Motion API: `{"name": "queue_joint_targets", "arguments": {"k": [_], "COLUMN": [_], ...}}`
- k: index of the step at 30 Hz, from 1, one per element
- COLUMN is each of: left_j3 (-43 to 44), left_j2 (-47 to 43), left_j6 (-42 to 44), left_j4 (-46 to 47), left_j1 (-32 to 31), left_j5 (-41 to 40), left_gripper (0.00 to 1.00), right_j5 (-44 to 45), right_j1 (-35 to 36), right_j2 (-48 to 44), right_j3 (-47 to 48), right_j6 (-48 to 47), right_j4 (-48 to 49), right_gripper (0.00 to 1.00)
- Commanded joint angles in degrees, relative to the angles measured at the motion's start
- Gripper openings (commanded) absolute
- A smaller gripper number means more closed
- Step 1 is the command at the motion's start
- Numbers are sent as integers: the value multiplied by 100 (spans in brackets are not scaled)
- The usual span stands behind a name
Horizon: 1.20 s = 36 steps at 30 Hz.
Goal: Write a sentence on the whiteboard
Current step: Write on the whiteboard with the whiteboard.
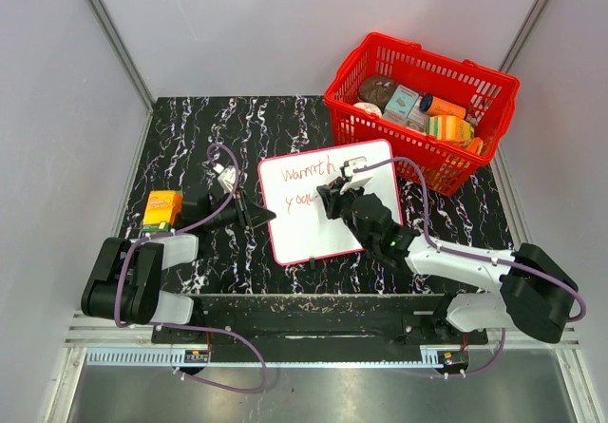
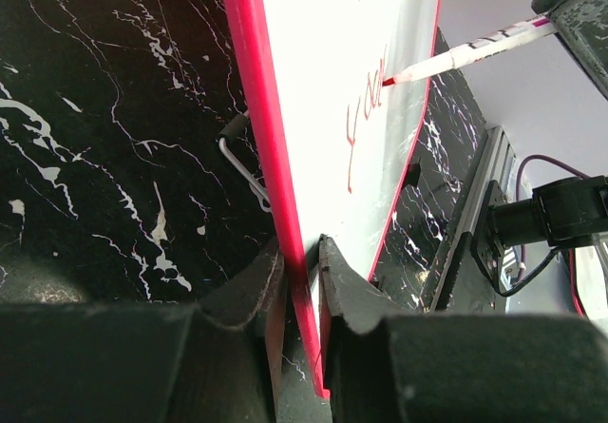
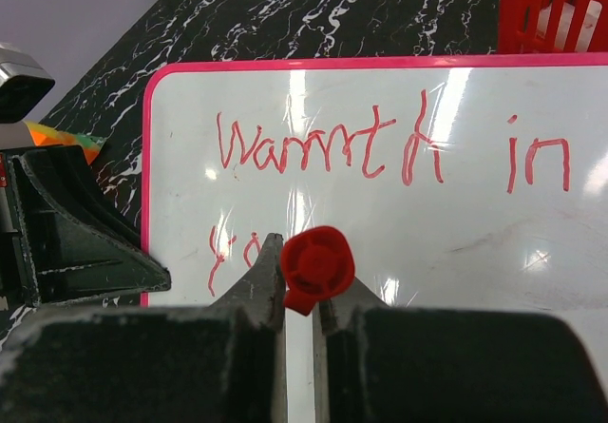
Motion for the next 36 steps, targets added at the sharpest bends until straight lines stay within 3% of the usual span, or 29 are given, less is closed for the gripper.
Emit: {"name": "queue_joint_targets", "arguments": {"k": [1, 36], "left_j3": [148, 157], "left_j2": [-25, -16], "left_j6": [373, 373], "left_j4": [171, 171], "left_j1": [-67, -67], "left_j5": [-88, -88], "left_gripper": [0, 0], "right_j5": [210, 483], "right_j1": [-54, -142], "right_j2": [130, -169], "right_j3": [304, 190], "right_j6": [-150, -115], "right_j4": [122, -291], "right_gripper": [0, 0]}}
